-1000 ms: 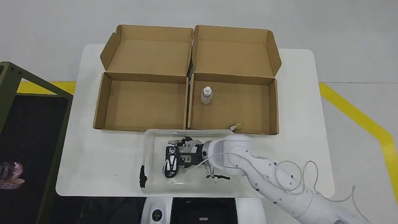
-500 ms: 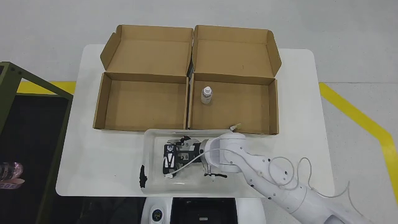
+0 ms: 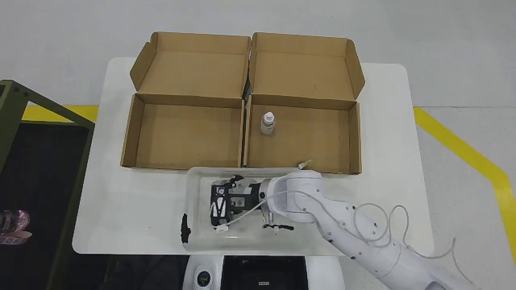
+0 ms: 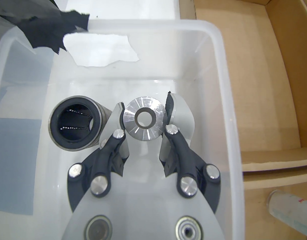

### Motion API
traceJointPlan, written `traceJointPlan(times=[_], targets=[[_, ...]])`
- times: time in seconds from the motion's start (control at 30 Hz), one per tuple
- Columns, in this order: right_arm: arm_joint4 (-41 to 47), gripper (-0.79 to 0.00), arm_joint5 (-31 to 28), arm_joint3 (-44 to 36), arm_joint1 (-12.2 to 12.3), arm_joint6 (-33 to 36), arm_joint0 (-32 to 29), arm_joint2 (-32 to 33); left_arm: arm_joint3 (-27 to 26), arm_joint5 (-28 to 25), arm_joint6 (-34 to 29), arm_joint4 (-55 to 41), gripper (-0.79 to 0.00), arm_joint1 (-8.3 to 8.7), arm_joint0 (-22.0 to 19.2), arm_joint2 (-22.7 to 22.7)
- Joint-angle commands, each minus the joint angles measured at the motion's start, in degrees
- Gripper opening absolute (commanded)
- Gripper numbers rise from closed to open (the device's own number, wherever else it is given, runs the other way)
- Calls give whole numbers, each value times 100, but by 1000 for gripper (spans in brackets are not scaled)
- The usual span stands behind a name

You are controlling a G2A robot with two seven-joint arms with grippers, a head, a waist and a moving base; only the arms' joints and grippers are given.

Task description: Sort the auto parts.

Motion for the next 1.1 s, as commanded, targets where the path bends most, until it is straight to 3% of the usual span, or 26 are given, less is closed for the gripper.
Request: traceJointPlan(times=[0.0, 0.43, 1.07], targets=[[54, -785, -41, -174, 29, -26, -50, 115, 0, 0, 0, 0, 0, 0, 0, 0], [465, -785, -166, -1263, 167, -222, -375, 708, 0, 0, 0, 0, 0, 0, 0, 0], [921, -785, 351, -1301, 111, -894, -358, 995, 0, 0, 0, 0, 0, 0, 0, 0]])
